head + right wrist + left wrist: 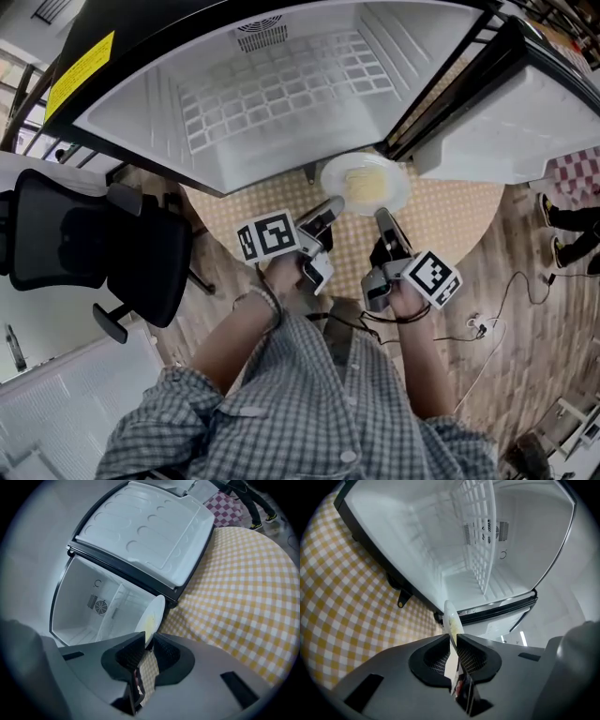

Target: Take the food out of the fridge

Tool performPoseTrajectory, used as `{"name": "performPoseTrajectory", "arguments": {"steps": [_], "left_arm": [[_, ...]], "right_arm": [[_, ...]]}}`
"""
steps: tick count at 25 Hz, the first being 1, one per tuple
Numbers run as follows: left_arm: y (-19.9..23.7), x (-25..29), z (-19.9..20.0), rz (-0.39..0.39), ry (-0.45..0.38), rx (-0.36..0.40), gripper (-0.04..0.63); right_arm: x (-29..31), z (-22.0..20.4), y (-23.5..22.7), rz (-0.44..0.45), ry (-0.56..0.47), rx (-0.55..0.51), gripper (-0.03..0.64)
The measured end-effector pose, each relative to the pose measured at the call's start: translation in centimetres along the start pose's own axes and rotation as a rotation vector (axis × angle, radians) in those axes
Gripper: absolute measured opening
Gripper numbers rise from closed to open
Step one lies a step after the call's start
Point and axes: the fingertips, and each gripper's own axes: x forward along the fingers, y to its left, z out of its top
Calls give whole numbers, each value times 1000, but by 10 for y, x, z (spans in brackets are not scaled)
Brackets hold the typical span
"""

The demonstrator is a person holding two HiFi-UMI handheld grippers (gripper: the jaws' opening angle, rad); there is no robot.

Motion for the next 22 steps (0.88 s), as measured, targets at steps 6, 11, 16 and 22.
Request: {"name": "performPoseTrajectory", "arguments": {"steps": [6, 11, 16, 22], "left_arm": [[34, 5, -16, 71, 47, -16, 52], [56, 8, -24, 119, 62, -20, 52], [74, 9, -30, 166, 71, -24, 57], [89, 10, -35, 209, 77, -36, 55]], "right_arm": [[1, -19, -35, -102, 42, 38, 48], [6, -33, -56, -139, 74, 99, 48], [9, -45, -73, -175, 102, 163, 48], [13, -53, -87, -214, 140, 193, 48]]}}
